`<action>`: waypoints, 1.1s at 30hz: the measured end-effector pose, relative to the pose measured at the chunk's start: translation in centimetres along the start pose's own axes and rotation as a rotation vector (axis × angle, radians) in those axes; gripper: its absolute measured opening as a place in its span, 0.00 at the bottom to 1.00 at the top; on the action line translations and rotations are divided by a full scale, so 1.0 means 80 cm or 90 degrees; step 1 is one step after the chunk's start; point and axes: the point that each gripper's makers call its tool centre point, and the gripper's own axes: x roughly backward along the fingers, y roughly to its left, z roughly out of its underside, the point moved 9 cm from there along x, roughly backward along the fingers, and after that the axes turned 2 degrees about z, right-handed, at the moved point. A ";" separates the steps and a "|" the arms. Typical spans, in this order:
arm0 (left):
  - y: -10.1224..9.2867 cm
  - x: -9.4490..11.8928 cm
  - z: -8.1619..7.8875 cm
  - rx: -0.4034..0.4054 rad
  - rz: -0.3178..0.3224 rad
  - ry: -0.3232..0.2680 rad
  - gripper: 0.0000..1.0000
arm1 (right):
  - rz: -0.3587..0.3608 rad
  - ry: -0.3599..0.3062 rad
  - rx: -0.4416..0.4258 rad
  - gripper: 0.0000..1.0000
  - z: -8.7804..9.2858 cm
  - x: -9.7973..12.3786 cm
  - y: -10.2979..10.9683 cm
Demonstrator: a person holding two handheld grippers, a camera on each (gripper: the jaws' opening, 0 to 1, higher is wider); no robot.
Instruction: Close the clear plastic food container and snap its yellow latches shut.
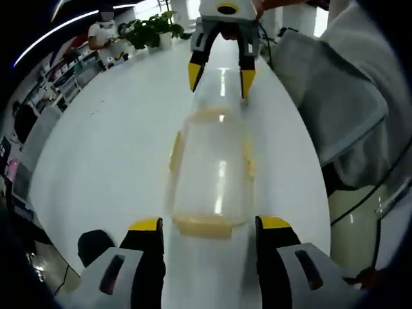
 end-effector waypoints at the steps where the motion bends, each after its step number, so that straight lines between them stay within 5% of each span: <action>1: 0.001 -0.001 0.001 0.004 0.004 -0.001 0.55 | -0.009 0.004 -0.002 0.44 0.001 -0.001 0.000; 8: 0.004 -0.016 0.011 -0.004 0.030 0.019 0.52 | -0.023 0.032 0.035 0.42 0.004 -0.014 0.001; 12: 0.002 -0.022 0.013 -0.018 0.041 0.032 0.50 | -0.014 0.044 0.039 0.49 0.004 -0.021 -0.002; 15: 0.003 -0.025 0.016 -0.030 0.050 0.043 0.47 | -0.022 0.043 0.049 0.44 0.003 -0.024 -0.003; 19: 0.005 -0.027 0.021 -0.031 0.061 0.045 0.38 | -0.031 0.054 0.061 0.44 0.001 -0.033 -0.005; 26: 0.003 -0.029 0.021 -0.018 0.060 0.047 0.38 | -0.042 0.086 0.088 0.40 0.002 -0.045 -0.007; 33: 0.000 -0.032 0.015 -0.007 0.050 0.057 0.39 | -0.075 0.073 0.068 0.37 0.001 -0.050 -0.009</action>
